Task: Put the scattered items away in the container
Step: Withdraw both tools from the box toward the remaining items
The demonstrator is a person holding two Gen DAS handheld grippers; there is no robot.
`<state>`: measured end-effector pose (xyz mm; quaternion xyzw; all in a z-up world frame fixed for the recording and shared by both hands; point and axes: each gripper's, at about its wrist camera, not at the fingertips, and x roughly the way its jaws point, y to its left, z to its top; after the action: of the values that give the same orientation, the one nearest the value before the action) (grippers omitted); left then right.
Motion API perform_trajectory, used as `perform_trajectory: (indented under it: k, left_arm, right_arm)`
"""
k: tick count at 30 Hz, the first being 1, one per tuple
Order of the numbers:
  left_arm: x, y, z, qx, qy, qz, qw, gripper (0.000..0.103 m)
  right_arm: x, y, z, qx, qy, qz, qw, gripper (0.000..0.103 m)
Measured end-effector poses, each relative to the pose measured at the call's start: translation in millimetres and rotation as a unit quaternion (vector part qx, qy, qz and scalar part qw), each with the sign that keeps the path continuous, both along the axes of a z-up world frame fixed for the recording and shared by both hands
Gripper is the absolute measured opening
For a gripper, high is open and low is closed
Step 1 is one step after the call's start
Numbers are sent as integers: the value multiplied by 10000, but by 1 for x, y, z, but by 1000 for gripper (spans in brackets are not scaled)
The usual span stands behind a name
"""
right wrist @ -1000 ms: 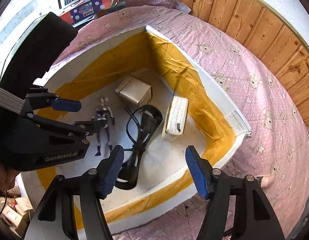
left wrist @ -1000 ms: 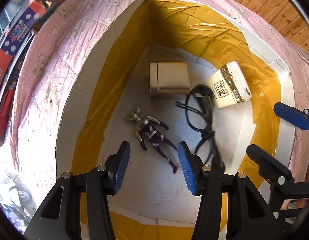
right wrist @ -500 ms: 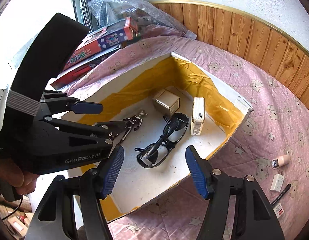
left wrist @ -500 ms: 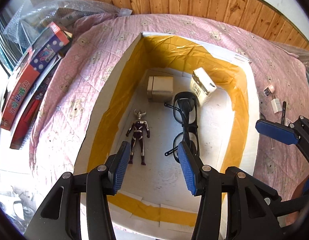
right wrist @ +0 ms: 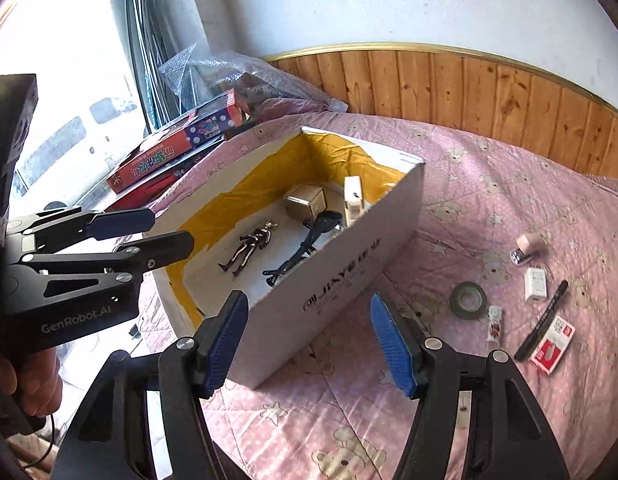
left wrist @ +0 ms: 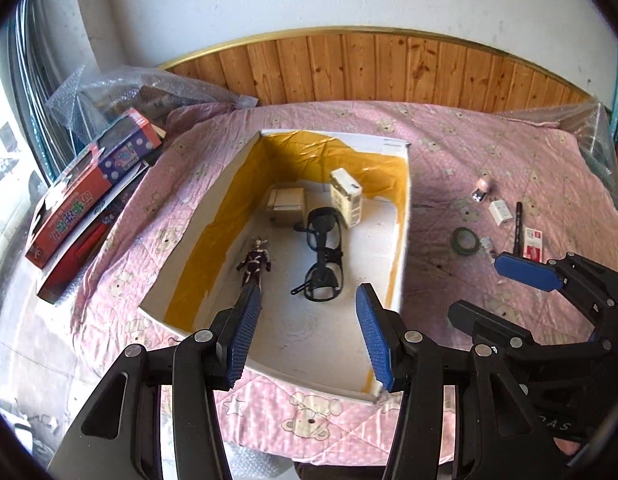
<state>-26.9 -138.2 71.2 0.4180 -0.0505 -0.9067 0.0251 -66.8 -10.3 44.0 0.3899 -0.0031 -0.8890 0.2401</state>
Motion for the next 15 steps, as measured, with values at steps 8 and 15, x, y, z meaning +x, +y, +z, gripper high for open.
perform_trajectory:
  k: [8,15]
  left_arm:
    - [15,88,-4,203,228,-733,9968,53]
    - [15,157,-3,42,357,-1295,9909,53]
  right_arm:
    - [27,86,-10,33,-31,-722,9974,65]
    - [35,154,-18,-198,-181,-1315,9910,65]
